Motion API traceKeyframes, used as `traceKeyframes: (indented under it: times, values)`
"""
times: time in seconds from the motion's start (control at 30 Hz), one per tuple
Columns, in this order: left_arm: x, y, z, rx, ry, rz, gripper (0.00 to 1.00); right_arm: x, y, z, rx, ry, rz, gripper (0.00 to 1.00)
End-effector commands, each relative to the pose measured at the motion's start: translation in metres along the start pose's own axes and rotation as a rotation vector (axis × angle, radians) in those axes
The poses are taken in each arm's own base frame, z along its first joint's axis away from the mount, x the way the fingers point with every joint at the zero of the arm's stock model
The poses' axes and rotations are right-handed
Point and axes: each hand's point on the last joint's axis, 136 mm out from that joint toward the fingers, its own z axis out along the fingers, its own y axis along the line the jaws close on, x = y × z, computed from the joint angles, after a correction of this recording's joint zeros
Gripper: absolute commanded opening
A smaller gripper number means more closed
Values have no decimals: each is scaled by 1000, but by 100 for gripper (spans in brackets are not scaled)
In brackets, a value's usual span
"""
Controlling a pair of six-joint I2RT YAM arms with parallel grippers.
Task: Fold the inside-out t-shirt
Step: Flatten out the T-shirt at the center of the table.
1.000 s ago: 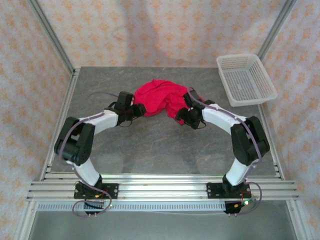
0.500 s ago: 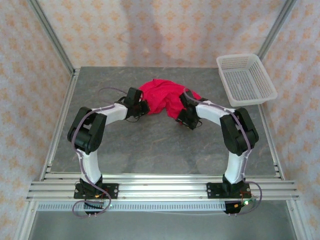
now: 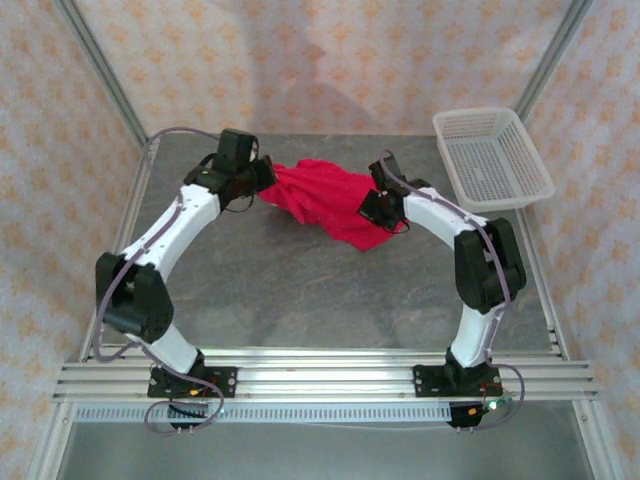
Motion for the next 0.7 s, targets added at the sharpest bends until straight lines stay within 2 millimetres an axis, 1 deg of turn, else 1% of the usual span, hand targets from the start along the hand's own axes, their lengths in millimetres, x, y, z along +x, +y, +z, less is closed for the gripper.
traceKeyframes:
  times: [0.0, 0.07, 0.13, 0.17, 0.3, 0.4, 0.5, 0.67]
  values:
    - [9, 5, -17, -20, 45, 26, 0, 17, 20, -12, -68, 21, -63, 23]
    - [11, 4, -19, -13, 45, 26, 0, 36, 26, -9, -57, 33, -125, 44]
    - [12, 7, -20, -18, 47, 50, 0, 50, 27, -5, -21, 25, -186, 53]
    - [12, 8, -20, -22, 48, 50, 0, 58, 26, -2, -6, 26, -212, 56]
    - [14, 14, -16, -31, 58, 44, 0, 82, 23, 10, 31, 33, -284, 58]
    - [15, 17, -13, -34, 68, 38, 0, 92, 19, 25, 63, 46, -311, 59]
    - [17, 19, -11, -35, 79, 34, 0, 87, 11, 37, 112, 30, -292, 59]
    - [16, 24, -16, -41, 76, 30, 0, 75, 5, 59, 139, 30, -249, 59]
